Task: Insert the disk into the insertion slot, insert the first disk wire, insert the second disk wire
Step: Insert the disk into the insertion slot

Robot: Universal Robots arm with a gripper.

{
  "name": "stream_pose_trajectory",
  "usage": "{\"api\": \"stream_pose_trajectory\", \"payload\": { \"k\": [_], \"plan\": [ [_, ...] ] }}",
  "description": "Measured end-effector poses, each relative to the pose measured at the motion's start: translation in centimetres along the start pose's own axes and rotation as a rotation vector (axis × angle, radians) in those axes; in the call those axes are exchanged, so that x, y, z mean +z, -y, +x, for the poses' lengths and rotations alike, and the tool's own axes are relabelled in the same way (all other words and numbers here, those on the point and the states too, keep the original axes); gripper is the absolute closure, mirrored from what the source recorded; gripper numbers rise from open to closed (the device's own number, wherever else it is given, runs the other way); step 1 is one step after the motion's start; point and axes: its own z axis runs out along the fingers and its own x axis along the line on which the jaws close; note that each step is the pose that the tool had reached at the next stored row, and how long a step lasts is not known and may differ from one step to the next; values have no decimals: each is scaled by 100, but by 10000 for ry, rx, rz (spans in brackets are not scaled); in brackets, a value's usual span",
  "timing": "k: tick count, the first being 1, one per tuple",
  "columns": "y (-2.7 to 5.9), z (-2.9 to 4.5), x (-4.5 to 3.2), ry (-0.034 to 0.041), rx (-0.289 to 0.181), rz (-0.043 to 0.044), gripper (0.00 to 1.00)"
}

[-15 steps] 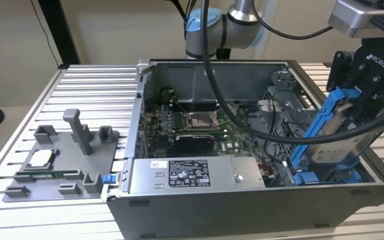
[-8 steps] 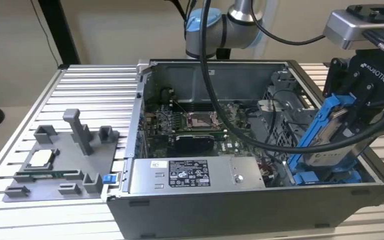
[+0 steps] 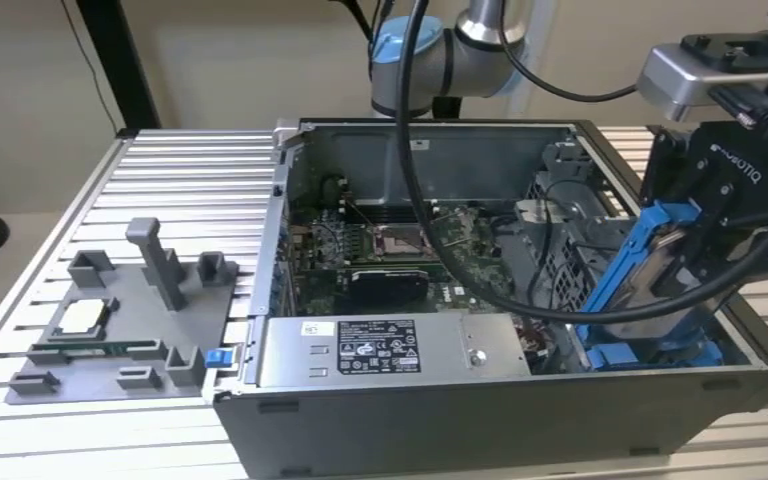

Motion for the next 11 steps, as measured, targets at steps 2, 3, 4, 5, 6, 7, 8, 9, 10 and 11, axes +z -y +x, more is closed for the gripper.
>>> {"api": "stream_pose_trajectory", "payload": {
  "k": [2,3,4,5,6,7,8,9,10,11],
  "plan": [
    [1,1,37,2,21,1,100],
    [1,2,54,3,33,1,100],
    [2,2,72,3,42,1,100],
    [2,3,91,4,51,2,100],
    [3,4,109,3,58,2,100],
    [3,5,127,3,66,3,100],
    [3,5,145,2,73,3,100],
    [4,6,164,3,80,3,100],
    [4,6,182,5,87,3,100],
    [5,7,201,5,92,3,100]
  ]
}}
